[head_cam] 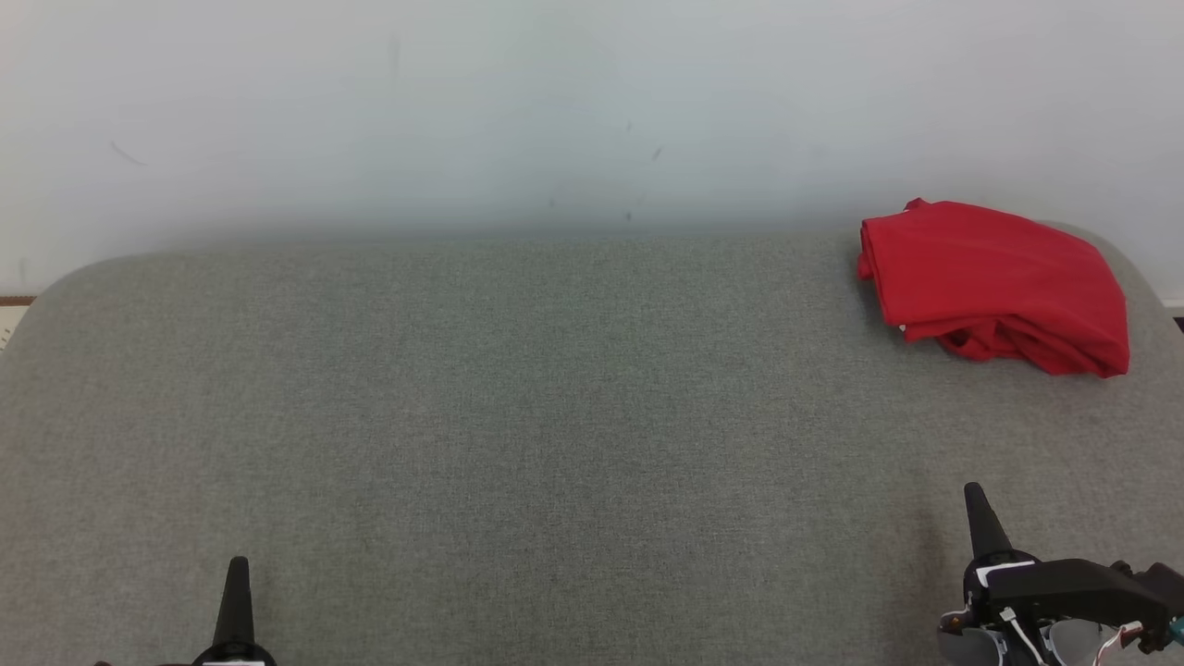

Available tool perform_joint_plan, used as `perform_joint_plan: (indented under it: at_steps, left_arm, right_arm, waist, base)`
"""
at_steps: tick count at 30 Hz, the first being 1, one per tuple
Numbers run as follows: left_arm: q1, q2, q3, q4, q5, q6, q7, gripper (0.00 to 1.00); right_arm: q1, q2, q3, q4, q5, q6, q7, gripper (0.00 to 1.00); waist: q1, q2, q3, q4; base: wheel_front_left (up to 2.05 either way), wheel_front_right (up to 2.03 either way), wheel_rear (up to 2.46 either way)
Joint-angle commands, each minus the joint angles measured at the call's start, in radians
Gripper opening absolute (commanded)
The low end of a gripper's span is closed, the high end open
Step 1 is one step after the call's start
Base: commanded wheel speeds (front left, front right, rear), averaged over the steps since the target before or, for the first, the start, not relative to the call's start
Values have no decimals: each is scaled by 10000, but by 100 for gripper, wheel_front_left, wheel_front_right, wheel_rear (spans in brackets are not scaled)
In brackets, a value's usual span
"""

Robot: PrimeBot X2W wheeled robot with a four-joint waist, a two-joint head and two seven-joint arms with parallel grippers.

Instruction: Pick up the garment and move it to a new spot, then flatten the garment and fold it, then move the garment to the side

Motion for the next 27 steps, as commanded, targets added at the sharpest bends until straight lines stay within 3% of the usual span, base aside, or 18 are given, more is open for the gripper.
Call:
perform_joint_plan:
  at_steps: [1,27]
  left_arm:
    - [-216,70,-6,35,-285,-76,59,0]
    - [-663,78,-18,602,-2687,-308,618,0]
  right_arm:
    - [-201,23,-69,-40,267,-4,77,0]
    - [-522,146,-681,322,2616,-4,765,0]
  waist:
    - [-1,0,3,5]
    - [-1,0,67,82]
  base:
    - [0,0,0]
    - [0,0,0]
